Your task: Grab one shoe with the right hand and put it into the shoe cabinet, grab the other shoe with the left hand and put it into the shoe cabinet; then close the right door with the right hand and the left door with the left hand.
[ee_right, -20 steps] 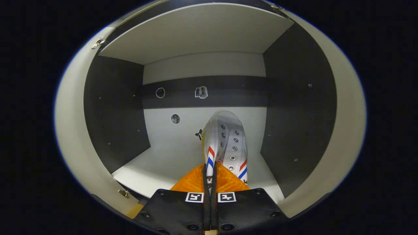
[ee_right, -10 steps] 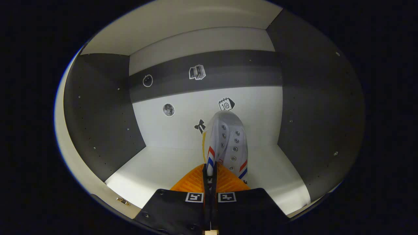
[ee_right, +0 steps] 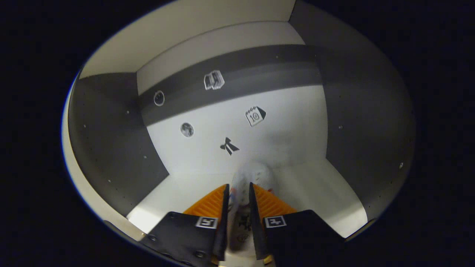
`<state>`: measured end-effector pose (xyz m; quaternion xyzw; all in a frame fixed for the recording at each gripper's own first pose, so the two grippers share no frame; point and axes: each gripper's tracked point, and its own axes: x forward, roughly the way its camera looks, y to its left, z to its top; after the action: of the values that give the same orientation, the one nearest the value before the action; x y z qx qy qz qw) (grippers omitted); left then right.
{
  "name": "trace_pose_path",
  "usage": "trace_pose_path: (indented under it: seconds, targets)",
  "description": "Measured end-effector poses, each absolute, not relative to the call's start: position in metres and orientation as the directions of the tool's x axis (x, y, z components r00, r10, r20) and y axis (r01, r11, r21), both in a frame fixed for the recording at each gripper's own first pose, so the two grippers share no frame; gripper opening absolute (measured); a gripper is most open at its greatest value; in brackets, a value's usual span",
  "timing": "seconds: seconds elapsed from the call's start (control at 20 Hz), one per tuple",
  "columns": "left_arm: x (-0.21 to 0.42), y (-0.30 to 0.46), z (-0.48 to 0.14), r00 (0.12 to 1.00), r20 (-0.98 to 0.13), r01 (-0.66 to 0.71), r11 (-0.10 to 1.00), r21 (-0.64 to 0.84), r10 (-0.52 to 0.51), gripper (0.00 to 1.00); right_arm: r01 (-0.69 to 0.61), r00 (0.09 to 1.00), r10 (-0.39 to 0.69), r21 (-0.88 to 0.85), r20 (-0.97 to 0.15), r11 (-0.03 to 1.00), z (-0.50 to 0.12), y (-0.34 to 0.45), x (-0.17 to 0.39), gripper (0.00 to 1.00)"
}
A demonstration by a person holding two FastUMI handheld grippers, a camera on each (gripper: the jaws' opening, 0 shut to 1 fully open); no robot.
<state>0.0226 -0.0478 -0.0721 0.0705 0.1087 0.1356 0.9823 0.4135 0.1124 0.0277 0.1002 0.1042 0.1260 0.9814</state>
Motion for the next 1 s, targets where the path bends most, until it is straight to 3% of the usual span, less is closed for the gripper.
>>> trace_pose_path:
  seconds: [0.05,0.1,0.2,0.4,0.65,0.7,0.85,0.9,0.95,1.0]
  targets:
    - [0.023,-0.050,-0.073,0.942,-0.195,-0.242,0.957,0.162,0.272,0.94,-0.228,0.952,0.263,0.213,-0.158,0.950,0.032,0.109,0.410,0.40]
    - [0.025,-0.052,-0.072,0.946,-0.195,-0.230,0.961,0.152,0.258,0.95,-0.237,0.953,0.267,0.193,-0.147,0.952,0.036,0.109,0.405,0.50]
    - [0.027,-0.055,-0.072,0.953,-0.193,-0.206,0.967,0.147,0.232,0.94,-0.239,0.956,0.256,0.127,-0.143,0.963,0.036,0.103,0.391,1.00]
    - [0.027,-0.055,-0.069,0.968,-0.167,-0.161,0.972,0.170,0.189,0.94,-0.242,0.964,0.243,0.026,-0.105,0.970,0.043,0.096,0.345,0.98]
    - [0.010,-0.035,-0.083,0.976,-0.179,-0.105,0.990,0.097,0.121,0.95,-0.238,0.969,0.238,0.002,-0.061,0.971,0.048,0.095,0.264,0.98]
    - [0.005,-0.028,-0.085,0.978,-0.176,-0.094,0.991,0.096,0.110,0.94,-0.236,0.970,0.236,-0.001,-0.055,0.972,0.048,0.094,0.248,0.92]
    - [-0.013,-0.009,-0.099,0.979,-0.187,-0.057,0.991,0.125,0.079,0.94,-0.232,0.971,0.232,0.013,-0.049,0.973,0.042,0.094,0.197,0.92]
    - [-0.018,-0.005,-0.107,0.978,-0.195,-0.041,0.991,0.130,0.066,0.94,-0.230,0.972,0.230,0.021,-0.044,0.973,0.040,0.093,0.179,0.98]
    - [-0.022,-0.004,-0.116,0.978,-0.205,-0.019,0.991,0.129,0.045,0.94,-0.224,0.974,0.225,0.025,-0.039,0.974,0.036,0.091,0.162,0.92]
    - [-0.026,-0.006,-0.123,0.977,-0.213,0.009,0.992,0.126,0.018,0.94,-0.214,0.976,0.215,0.023,-0.036,0.977,0.032,0.086,0.145,0.92]
